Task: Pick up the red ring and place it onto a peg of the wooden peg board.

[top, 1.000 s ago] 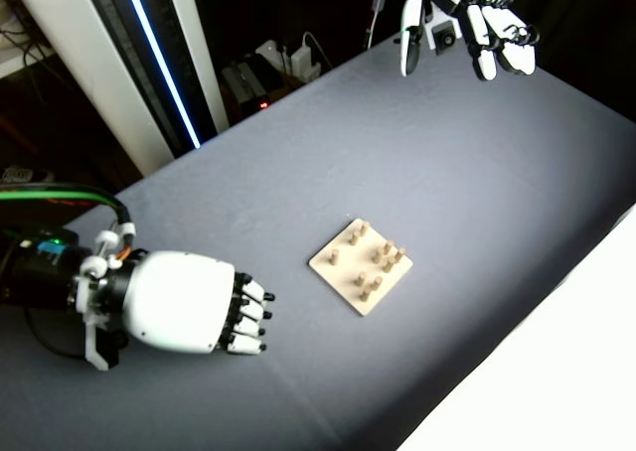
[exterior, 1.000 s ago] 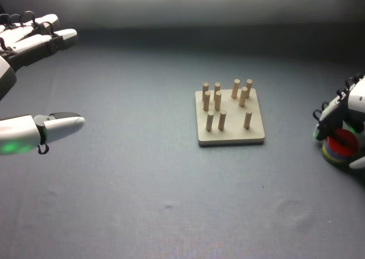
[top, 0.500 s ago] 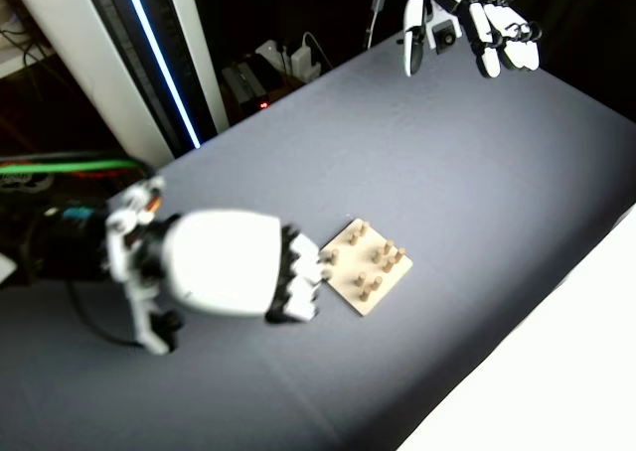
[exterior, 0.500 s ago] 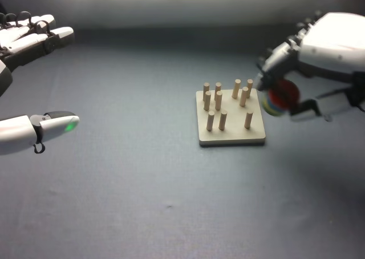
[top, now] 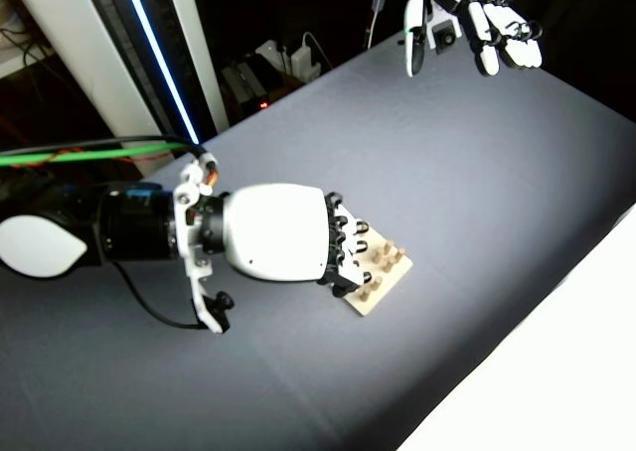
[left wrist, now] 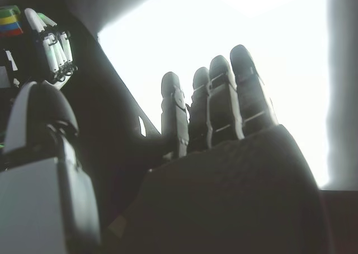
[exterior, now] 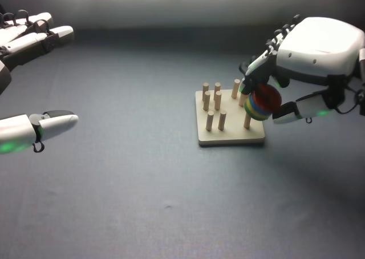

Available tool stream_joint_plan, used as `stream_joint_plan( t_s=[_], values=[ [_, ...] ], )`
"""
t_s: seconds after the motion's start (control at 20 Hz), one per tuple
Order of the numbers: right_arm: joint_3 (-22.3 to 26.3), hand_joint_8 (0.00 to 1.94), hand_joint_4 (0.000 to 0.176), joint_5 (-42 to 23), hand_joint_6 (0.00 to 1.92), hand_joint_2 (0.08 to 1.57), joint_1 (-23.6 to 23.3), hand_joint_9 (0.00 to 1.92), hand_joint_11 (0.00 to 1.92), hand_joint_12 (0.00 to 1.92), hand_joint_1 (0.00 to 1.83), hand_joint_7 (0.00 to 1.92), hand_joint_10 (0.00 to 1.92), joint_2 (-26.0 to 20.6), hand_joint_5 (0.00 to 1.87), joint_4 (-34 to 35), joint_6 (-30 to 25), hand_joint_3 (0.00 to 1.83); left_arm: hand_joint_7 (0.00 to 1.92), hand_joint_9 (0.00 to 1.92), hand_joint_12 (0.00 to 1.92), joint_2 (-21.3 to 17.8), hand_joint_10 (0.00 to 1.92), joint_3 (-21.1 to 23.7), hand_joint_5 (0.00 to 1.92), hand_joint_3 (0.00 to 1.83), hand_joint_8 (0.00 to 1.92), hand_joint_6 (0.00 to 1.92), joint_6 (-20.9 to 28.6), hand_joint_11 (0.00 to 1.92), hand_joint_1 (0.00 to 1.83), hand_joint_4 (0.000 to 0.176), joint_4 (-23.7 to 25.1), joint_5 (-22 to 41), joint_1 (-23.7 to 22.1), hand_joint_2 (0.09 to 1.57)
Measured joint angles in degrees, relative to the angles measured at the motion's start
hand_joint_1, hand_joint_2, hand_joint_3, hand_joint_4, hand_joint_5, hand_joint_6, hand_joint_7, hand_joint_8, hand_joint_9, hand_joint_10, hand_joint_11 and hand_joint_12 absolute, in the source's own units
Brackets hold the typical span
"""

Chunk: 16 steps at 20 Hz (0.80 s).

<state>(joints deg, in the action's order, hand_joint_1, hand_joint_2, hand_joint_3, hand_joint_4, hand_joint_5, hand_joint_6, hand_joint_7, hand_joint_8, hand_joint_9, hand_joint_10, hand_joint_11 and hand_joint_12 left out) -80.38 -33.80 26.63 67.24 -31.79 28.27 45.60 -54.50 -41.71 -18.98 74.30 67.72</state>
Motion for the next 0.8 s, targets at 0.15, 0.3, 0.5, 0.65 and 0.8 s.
stream_joint_plan(
  t_s=[0.15, 0.3, 0.5, 0.65, 0.8],
  values=[
    [-0.7, 0.88, 0.0, 0.6, 0.97, 1.09, 0.0, 0.93, 0.67, 1.39, 1.38, 1.07, 1.17, 1.5, 0.96, -0.3, 0.0, 0.0, 0.12, 0.11, 0.38, 0.0, 0.0, 0.0, 0.31, 0.0, 0.0, 0.0, 0.0, 0.0, 0.75, 0.033, 0.2, 0.0, 0.0, 1.06],
    [-1.9, 1.08, 0.0, 0.8, 0.73, 1.08, -0.3, 0.89, 0.67, 1.51, 1.26, 1.03, 1.17, 2.6, 1.07, -0.6, 0.0, 0.0, 0.12, 0.09, 0.33, 0.0, 0.0, 0.0, 0.31, 0.0, 0.0, 0.0, 0.0, 0.0, 0.76, 0.024, 0.0, 0.0, 0.0, 1.06],
    [-2.5, 1.11, 0.0, 3.1, 0.76, 1.09, -0.3, 0.87, 0.66, 1.55, 1.25, 1.02, 1.2, 2.8, 1.06, -0.9, -0.1, 0.0, 0.13, 0.11, 0.4, 0.0, 0.0, 0.0, 0.32, 0.0, 0.0, 0.0, 0.0, 0.0, 0.75, 0.05, 0.3, 0.0, 0.0, 1.06],
    [-2.5, 1.14, 0.0, 3.3, 0.64, 1.08, -0.3, 0.84, 0.63, 1.54, 1.26, 1.01, 1.23, 2.8, 1.11, -0.8, -0.1, 0.0, 0.13, 0.11, 0.38, 0.0, 0.0, 0.0, 0.32, 0.0, 0.0, 0.0, 0.0, 0.0, 0.73, 0.061, 0.3, 0.0, 0.0, 1.06],
    [-2.5, 1.09, 0.0, 3.3, 0.79, 1.09, -0.3, 0.84, 0.65, 1.54, 1.24, 1.0, 1.19, 2.8, 1.06, -0.9, -0.1, 0.0, 0.12, 0.1, 0.32, 0.0, 0.0, 0.0, 0.31, 0.0, 0.0, 0.0, 0.1, 0.0, 0.75, 0.06, 0.2, 0.0, 0.0, 1.06]
  ],
)
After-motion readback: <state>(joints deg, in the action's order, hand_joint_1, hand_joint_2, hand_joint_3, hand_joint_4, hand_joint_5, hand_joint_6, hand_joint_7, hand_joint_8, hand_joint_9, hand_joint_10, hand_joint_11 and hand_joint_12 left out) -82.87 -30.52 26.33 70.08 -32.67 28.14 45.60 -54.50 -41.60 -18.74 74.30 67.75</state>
